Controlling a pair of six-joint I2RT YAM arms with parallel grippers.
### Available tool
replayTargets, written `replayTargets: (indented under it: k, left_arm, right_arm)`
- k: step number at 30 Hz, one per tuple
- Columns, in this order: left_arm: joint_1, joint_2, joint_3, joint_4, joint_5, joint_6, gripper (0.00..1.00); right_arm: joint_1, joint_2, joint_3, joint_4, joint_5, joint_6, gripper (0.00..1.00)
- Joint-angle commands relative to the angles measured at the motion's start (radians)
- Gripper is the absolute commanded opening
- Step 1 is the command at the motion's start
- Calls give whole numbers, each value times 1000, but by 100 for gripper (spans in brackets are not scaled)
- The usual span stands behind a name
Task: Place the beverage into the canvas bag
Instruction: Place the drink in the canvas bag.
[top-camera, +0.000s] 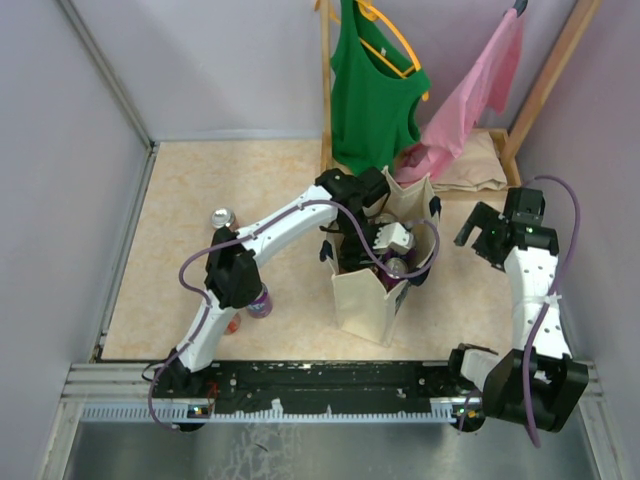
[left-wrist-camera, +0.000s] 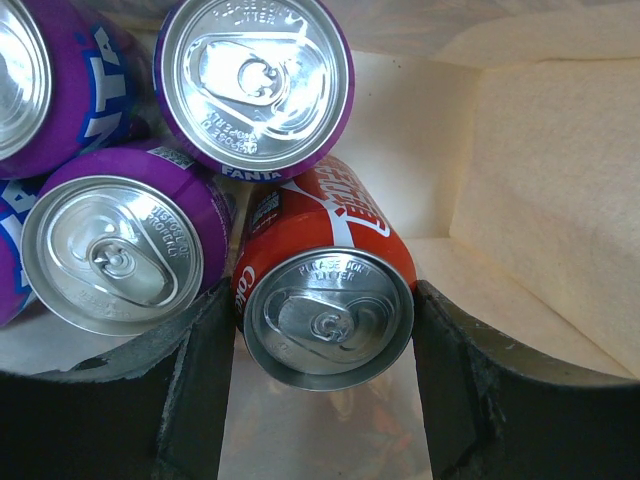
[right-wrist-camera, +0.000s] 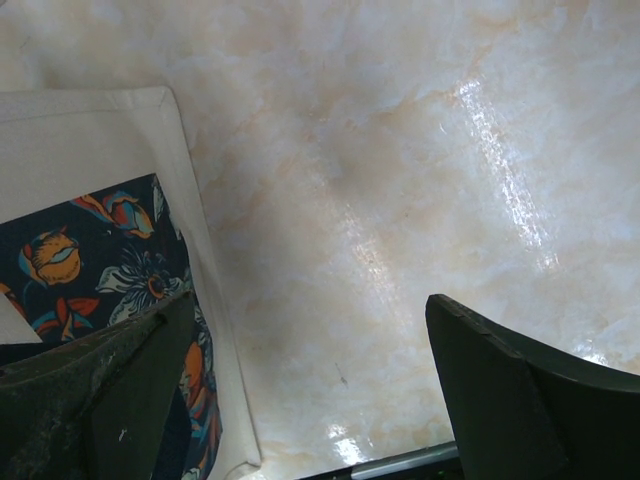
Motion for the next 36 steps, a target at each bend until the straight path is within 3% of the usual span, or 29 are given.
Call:
replayTargets:
  k: [1, 15, 16, 18, 22, 25, 29, 36]
  left_arm:
    - [0, -1, -5, 88, -18, -17, 0]
    - [-2, -14, -82, 85, -23, -38, 0]
    - [-1, -14, -83, 85, -28, -41, 3]
    - [-2, -13, -84, 81, -36, -48, 26]
    - [-2, -18, -86, 78, -38, -50, 58]
    - [-2, -30, -85, 83, -37, -52, 74]
    - [-2, -59, -85, 88, -38, -52, 85]
    - [-3, -98, -85, 67, -39, -20, 93]
  right_arm:
    - [-12, -8, 7, 26, -3, -13, 99]
    - [-12, 3, 6, 29, -5, -13, 99]
    - [-12, 4, 5, 30, -5, -12, 99]
    - [-12, 5, 5, 30, -9, -12, 99]
    - [-12, 6, 7, 31, -14, -12, 99]
    - [-12, 6, 6, 31, -15, -10, 99]
    - [-12, 6, 7, 30, -17, -11, 99]
    - [-13, 5, 1, 36, -31, -4, 99]
